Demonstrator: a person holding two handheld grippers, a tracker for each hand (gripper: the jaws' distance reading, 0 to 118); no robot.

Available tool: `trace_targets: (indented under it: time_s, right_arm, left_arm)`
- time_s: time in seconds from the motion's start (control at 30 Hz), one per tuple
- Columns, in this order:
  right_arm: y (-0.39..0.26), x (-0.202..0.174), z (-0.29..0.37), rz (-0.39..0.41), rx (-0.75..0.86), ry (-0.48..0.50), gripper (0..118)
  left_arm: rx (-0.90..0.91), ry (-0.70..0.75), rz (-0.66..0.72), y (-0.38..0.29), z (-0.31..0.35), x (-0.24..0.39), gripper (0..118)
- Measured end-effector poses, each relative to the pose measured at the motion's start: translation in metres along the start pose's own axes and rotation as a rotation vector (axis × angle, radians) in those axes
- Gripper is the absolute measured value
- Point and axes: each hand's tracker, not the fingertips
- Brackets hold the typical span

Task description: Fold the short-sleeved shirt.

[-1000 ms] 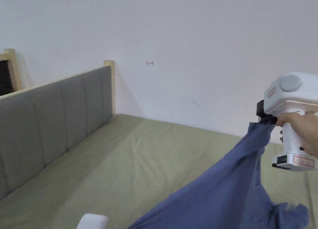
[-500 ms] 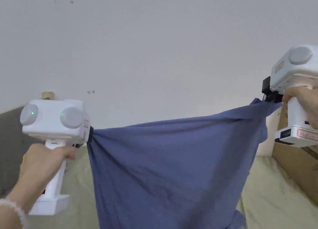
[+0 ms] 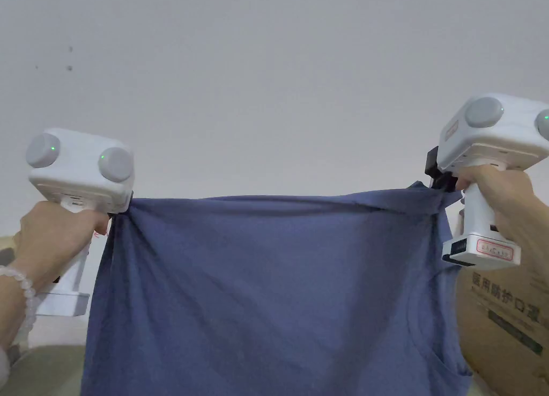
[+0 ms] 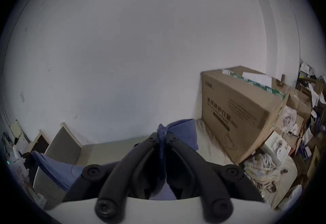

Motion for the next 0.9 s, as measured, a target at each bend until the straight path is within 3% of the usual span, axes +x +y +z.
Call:
trace_targets:
  time_s: [0.23,0.3,0.37,0.43,0.57,0.8,0.9]
  right_arm:
    - [0.031,-0.021,-0.037,0.010,0.041,-0.019,6]
    - [0.032,-0.025,-0.040,0.005,0.075,-0.002,6]
    - [0.030,-0.029,-0.044,0.058,0.091,-0.011,6]
    - [0.020,-0.028,-0.052,0.036,0.082,0.012,6]
    - [-0.018,-0.030,-0.090,0.065,0.020,0.016,6]
    - [-0.150,-0.028,-0.202,0.153,-0.258,-0.032,6]
    - [-0.221,-0.015,-0.253,0.137,-0.397,-0.053,6]
  left_arm:
    - [0.078,0.017,0.022,0.042,-0.045,0.003,5]
    - [0.134,0.016,0.047,0.044,-0.048,0.003,5]
    - [0.145,0.040,0.040,0.037,-0.056,0.005,5]
    - [0.144,0.039,0.016,0.025,-0.069,0.005,5]
    - [0.119,0.043,0.015,-0.020,-0.110,0.011,5]
    - [-0.204,0.046,-0.112,-0.157,-0.218,0.053,5]
    - [-0.351,0.023,-0.107,-0.233,-0.255,0.071,5]
